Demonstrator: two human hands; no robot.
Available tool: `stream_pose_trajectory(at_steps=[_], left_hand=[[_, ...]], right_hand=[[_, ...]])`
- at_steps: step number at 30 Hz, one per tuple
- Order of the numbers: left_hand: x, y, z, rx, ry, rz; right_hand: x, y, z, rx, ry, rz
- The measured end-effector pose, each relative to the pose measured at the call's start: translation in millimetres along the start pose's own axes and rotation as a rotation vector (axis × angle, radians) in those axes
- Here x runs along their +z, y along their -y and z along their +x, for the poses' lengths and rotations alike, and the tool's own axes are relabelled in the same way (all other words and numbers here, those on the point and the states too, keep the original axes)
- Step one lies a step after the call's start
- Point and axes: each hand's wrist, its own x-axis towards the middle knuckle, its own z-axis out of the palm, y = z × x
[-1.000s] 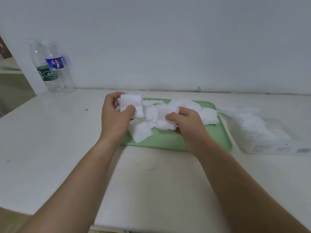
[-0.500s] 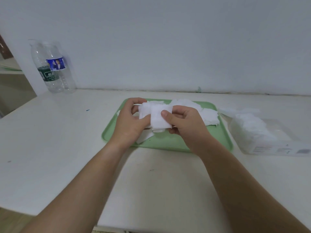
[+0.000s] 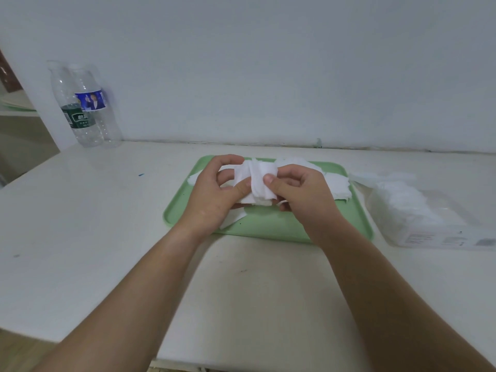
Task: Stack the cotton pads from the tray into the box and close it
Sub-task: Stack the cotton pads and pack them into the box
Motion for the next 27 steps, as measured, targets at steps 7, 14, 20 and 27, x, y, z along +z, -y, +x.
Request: stream_pose_trajectory(at_steps=[7,14,20,27], left_hand=[[1.9,2.3,-0.1,-0.031,0.016,0.0],[7.6,-0.2,-0.9,-0.09,0.007,-0.058],[10.1,-15.8,-7.1,-0.049,0.011,-0.002],[38.8,-47.5,-23.0,0.016,0.173,-0.051]], right_hand=[[3.0,-2.9,0.8,-0.06,-0.072,-0.165],[5.0,-3.5,-1.2,-0.115,-0.098,-0.313],[-2.9,19.3,-6.2,-0.07,-0.158,-0.418],[-48.0,77.2,-26.0,-0.062,0.215,-0.44]])
